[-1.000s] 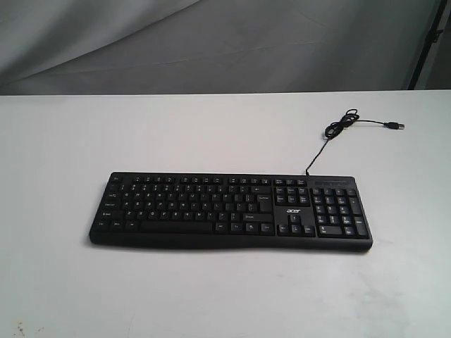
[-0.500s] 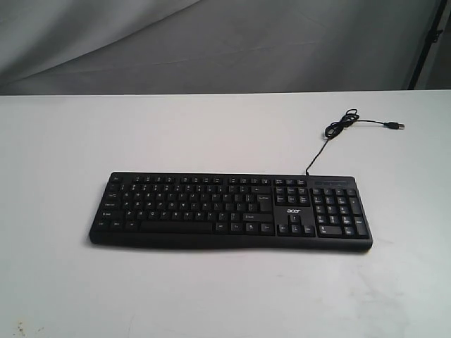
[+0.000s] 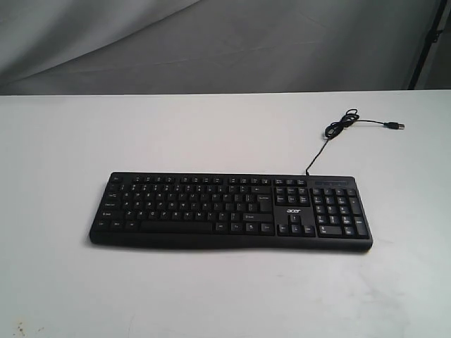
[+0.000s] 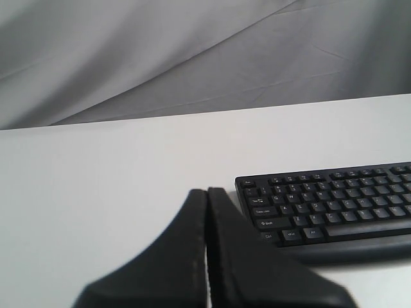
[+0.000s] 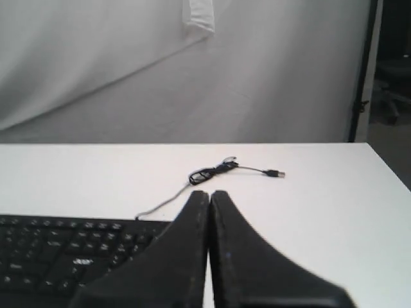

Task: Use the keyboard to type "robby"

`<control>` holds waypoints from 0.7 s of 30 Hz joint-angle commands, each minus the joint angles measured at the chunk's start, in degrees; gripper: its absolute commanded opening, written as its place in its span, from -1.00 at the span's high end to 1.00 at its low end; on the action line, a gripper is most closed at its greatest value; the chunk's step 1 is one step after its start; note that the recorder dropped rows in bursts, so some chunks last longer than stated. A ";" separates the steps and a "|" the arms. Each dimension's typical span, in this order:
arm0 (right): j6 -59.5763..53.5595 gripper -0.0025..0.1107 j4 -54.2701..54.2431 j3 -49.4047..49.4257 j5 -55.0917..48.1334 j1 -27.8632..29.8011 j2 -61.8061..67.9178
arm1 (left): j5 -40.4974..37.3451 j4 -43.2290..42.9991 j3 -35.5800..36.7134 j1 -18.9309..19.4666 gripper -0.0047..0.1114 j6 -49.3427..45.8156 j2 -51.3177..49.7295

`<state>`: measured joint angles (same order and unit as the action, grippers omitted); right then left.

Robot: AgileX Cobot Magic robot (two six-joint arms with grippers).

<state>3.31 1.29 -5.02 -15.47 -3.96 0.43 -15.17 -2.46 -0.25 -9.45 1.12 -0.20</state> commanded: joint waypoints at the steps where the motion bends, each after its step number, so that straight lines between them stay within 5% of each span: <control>1: 7.10 0.96 8.79 2.26 -2.25 0.47 -0.43 | 0.31 -0.27 0.25 -0.36 0.92 0.16 0.20; 21: -1.80 0.96 8.62 5.02 -4.04 0.49 -0.43 | 0.31 -0.27 0.25 -0.36 0.92 0.16 0.20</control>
<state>3.04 9.33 -0.21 -19.38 -3.96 0.29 -15.17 -2.46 -0.25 -9.45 1.12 -0.20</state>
